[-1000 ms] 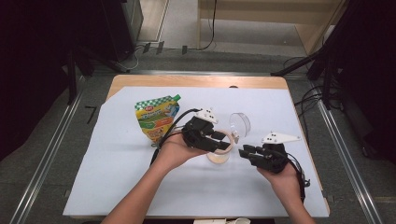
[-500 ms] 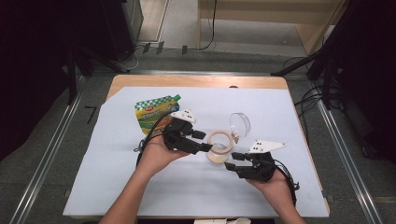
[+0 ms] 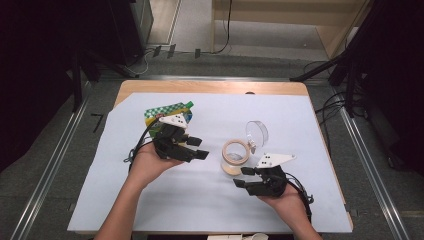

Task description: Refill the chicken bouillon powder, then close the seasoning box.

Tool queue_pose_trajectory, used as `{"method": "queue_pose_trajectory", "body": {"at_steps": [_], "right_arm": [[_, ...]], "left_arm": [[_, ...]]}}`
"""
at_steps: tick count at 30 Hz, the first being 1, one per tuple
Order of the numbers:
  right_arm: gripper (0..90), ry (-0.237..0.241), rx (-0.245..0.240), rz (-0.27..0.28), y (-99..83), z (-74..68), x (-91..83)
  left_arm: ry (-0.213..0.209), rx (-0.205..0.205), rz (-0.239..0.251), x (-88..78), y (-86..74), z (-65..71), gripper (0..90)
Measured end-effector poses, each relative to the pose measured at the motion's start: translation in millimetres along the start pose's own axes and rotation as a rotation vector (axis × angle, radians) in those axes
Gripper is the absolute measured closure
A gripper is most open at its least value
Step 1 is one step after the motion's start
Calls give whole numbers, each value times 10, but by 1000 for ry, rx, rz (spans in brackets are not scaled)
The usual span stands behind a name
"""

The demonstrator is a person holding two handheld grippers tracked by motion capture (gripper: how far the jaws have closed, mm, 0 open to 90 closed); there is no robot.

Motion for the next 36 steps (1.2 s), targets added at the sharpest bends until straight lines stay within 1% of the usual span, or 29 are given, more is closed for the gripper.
{"method": "queue_pose_trajectory", "body": {"at_steps": [5,9,13,16,19,23,30,31,36], "right_arm": [[486,2,-5,-3,-6,0,12],[485,4,-4,-4,-6,-9,25],[485,7,-11,-9,-8,-7,43],[485,9,-7,-12,-7,-13,51],[485,15,-10,-13,-2,-19,62],[484,21,-14,-15,2,-29,81],[483,38,-29,-20,12,-53,121],[483,39,-26,-25,12,-59,128],[483,54,-37,-29,23,-85,171]], "left_arm": [[17,-15,14,-141,2,-55,422],[26,-28,19,-226,-10,-97,422],[38,-34,16,-320,-25,-132,423],[48,-43,25,-418,-37,-169,423],[74,-55,29,-522,-58,-223,423],[100,-71,47,-660,-87,-279,424],[140,-91,54,-854,-156,-352,426],[153,-91,56,-881,-166,-361,427],[186,-105,64,-1002,-227,-404,427]]}}
Point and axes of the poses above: each handheld gripper's, and its own axes: x roughly forward along the jaws, y roughly out of its top, z roughly to its right, the point moved 4 cm from there along x, roughly forward along the jaws, and after that the axes turned 12 degrees about z, right-handed, at the moved point
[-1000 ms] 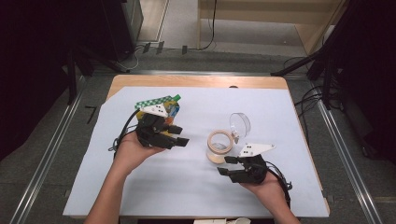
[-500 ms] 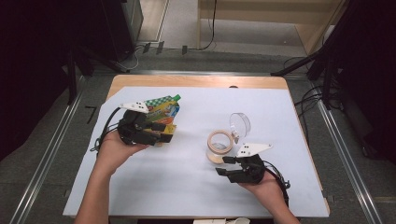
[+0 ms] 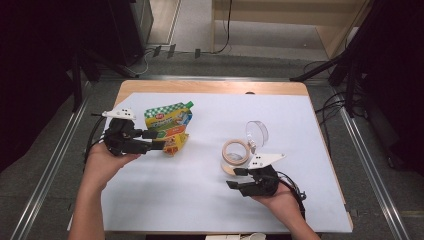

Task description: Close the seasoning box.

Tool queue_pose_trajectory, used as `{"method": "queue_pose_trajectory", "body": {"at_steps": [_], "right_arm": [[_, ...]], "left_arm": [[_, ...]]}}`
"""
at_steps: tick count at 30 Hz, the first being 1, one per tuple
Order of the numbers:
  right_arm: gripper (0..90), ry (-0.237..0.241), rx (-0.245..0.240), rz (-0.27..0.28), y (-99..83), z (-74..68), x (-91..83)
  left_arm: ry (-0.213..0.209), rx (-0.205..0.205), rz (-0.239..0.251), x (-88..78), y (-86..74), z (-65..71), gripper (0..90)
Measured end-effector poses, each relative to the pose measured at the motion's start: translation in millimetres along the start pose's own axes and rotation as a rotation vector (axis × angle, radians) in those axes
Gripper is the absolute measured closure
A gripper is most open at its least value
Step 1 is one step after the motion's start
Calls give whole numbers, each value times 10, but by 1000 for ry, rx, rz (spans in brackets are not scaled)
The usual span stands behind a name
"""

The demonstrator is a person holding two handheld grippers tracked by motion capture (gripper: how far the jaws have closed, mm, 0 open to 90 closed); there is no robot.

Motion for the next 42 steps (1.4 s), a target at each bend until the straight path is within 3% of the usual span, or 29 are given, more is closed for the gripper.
{"method": "queue_pose_trajectory", "body": {"at_steps": [6,9,16,20,24,31,37,42], "right_arm": [[483,16,-12,-7,6,-21,40],[483,20,-19,-5,7,-28,48],[484,29,-21,-18,-2,-75,86],[483,35,-26,-16,-5,-96,108],[483,34,-25,-16,-9,-112,133],[480,46,-36,-9,12,-170,219],[477,53,-36,8,45,-227,310],[476,54,-34,6,38,-292,406]], "left_arm": [[4,-19,9,-150,-59,-107,432],[47,-38,4,-177,-96,-210,445],[77,-29,5,26,-109,-312,451],[62,-43,23,164,-77,-322,472],[98,-36,40,266,-58,-342,559],[88,-37,49,416,-34,-320,648],[87,-76,47,482,-38,-322,778],[109,-35,53,462,-26,-281,898]]}}
Point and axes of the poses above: each handheld gripper's, and its own axes: x roughly forward along the jaws, y roughly out of its top, z roughly to its right, the point moved 4 cm from there along x, roughly forward along the jaws, and after that the axes turned 12 degrees about z, right-handed, at the moved point
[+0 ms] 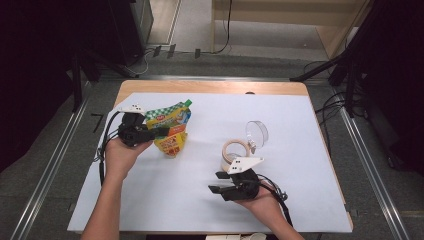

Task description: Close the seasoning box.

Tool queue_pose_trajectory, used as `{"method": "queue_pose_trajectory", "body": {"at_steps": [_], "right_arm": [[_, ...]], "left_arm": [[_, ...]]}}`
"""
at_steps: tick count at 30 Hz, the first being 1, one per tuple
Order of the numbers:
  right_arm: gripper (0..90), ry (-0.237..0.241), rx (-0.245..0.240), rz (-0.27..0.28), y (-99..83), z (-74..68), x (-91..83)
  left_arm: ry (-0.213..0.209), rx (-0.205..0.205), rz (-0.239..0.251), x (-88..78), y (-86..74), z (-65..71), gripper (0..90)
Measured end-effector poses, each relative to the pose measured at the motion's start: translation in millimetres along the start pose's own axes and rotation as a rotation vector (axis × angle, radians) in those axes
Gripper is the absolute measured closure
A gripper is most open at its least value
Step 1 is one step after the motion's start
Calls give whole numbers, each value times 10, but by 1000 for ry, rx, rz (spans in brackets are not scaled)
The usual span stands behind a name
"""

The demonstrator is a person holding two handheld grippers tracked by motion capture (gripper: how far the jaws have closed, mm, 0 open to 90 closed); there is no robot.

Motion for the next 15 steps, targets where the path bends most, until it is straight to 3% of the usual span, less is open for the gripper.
{"method": "queue_pose_trajectory", "body": {"at_steps": [4,11,15], "right_arm": [[476,-3,-3,6,-10,-29,59],[478,-5,-12,4,-40,-40,87],[477,-9,-21,-4,-67,-41,109]], "left_arm": [[-16,4,-22,2,24,67,900],[-98,-4,-32,-86,114,248,900],[-102,27,-48,-130,160,362,900]]}}
Point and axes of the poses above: each handheld gripper's, and its own axes: x roughly forward along the jaws, y roughly out of its top, z roughly to its right, the point moved 4 cm from there along x, roughly forward along the jaws, and after that the axes turned 12 degrees about z, right-handed, at the moved point
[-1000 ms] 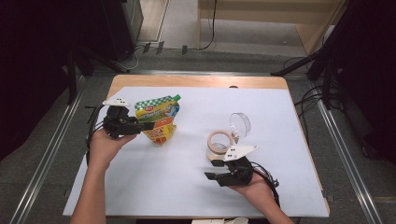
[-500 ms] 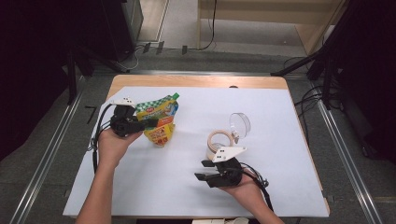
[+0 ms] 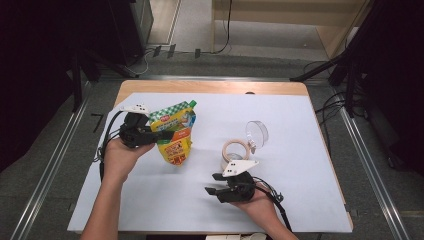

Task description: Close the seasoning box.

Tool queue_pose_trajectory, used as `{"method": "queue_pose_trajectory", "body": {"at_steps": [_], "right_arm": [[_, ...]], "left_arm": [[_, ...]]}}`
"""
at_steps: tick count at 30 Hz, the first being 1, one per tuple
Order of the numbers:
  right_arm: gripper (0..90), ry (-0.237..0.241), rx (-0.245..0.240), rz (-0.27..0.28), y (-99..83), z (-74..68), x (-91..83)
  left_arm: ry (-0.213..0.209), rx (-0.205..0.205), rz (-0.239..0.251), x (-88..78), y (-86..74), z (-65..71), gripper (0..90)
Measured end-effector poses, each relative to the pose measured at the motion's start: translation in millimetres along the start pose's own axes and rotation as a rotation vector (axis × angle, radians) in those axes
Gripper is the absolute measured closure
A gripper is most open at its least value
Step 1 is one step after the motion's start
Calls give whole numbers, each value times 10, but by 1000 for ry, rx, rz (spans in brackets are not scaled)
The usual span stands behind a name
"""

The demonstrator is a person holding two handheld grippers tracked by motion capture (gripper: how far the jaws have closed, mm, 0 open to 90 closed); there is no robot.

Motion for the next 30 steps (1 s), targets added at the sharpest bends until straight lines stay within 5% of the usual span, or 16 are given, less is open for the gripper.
{"method": "queue_pose_trajectory", "body": {"at_steps": [7,15,21,23,30], "right_arm": [[477,0,-8,-11,-33,-15,37],[501,-36,-2,2,-38,23,70],[601,-99,21,28,-22,94,101],[672,-109,85,34,-10,124,131],[792,-155,38,54,12,123,195]], "left_arm": [[-74,-22,-9,-57,31,153,900],[-118,15,-26,-59,78,382,900],[-153,56,-45,-57,124,599,900],[-164,69,-51,-43,131,656,900],[-217,97,-69,-40,159,858,900]]}}
Point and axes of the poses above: each handheld gripper's, and its own axes: x roughly forward along the jaws, y roughly out of its top, z roughly to its right, the point moved 4 cm from there along x, roughly forward along the jaws, and after that the axes turned 12 degrees about z, right-handed, at the moved point
